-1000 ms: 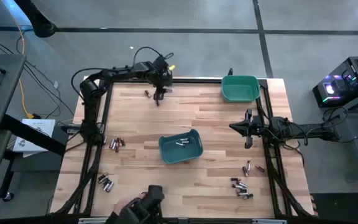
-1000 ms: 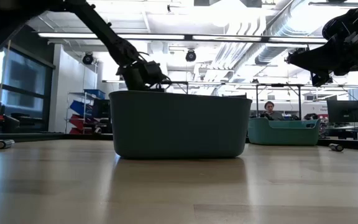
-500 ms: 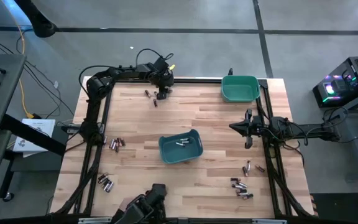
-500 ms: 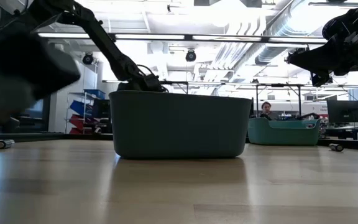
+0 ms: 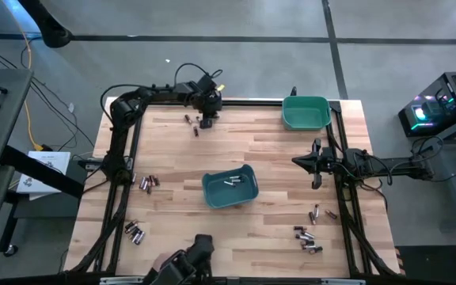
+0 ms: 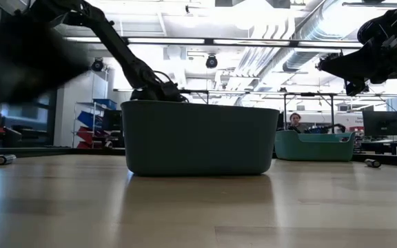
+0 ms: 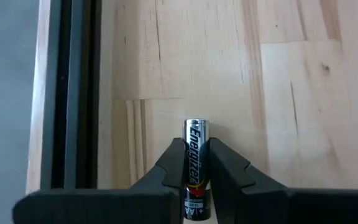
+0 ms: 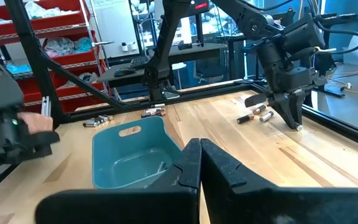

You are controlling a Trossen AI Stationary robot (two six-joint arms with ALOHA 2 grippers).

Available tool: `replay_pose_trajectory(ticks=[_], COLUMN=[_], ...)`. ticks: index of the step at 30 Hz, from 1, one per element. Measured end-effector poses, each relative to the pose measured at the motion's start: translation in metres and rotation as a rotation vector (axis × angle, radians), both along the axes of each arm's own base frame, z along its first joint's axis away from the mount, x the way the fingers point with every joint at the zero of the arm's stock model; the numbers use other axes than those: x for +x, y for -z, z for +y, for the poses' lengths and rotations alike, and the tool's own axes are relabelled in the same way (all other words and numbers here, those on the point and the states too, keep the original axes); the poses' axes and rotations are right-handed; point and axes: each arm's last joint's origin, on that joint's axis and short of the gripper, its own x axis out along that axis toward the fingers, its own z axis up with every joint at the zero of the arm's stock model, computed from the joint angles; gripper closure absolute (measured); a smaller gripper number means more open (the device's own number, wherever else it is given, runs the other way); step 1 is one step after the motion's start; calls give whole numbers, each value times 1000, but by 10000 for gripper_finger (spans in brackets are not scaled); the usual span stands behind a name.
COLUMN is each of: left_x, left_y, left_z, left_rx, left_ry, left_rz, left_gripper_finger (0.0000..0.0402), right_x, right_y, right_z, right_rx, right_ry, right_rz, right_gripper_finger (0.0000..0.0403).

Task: Sort batteries
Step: Put the silver battery into the blue bin

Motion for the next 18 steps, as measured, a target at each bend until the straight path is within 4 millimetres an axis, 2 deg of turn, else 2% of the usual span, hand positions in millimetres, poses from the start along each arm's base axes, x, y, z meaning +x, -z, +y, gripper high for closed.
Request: replay_pose_trajectory(ticks=[3,7,13,18], left_x=[6,17,29,35], left_y=[-16,-56,-90,-101], left_z=[-5,-12,-29,-46], left_rx=[61,153,202,179], left_ry=[8,4,-11,6], left_rz=[-38,-180,-323,-339], left_gripper_finger=[370,370,370,370], right_x=[0,0,0,0], right_y=[0,0,0,0], right_z=[0,0,0,0], right_rx=[0,0,0,0], right_ry=[0,0,0,0], right_rz=[0,0,0,0], right_gripper_finger=[403,403,403,403])
